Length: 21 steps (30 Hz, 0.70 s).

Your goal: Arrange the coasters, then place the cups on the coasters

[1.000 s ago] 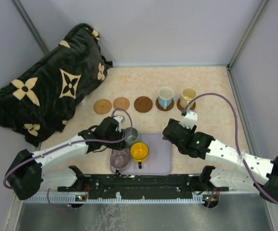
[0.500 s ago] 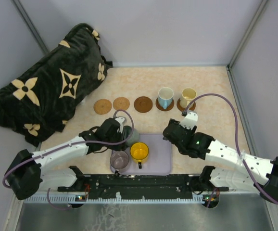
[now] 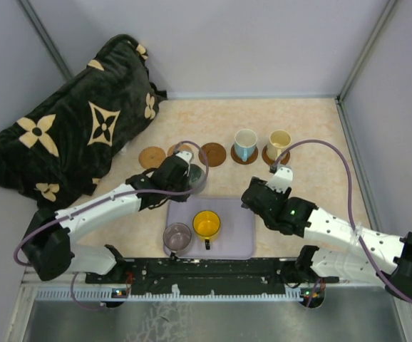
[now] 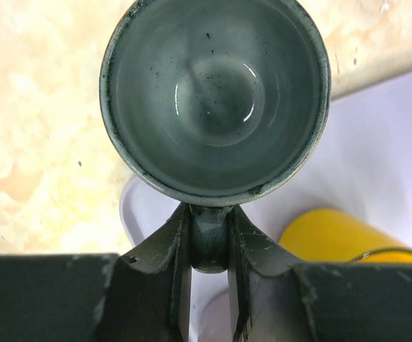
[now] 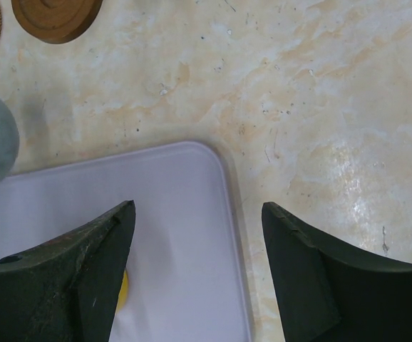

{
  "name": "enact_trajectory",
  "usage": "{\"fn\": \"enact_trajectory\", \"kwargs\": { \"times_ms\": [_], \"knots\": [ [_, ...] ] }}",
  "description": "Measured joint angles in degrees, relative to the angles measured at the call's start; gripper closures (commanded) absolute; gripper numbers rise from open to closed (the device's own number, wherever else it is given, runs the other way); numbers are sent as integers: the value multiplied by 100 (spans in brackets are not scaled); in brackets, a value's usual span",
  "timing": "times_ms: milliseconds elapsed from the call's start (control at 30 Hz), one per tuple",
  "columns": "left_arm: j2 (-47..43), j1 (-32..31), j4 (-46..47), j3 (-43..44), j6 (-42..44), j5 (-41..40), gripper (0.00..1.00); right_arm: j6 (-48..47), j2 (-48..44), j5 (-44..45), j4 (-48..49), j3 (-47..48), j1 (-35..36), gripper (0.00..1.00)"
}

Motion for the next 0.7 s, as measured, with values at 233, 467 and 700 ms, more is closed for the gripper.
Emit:
{"fn": "enact_trajectory", "kwargs": {
  "times_ms": [233,467,700],
  "knots": [
    [935,-9,59,892,232,-538,100,52,-179,20,-4,-181,0,28],
    [2350,-9,-9,2129,223,-1029,100,160,-529,116,-155,-181,0,28],
    [3585,-4,-214,3659,205,-1438,100,280,-981,260,-472,-234,0,28]
  ]
}}
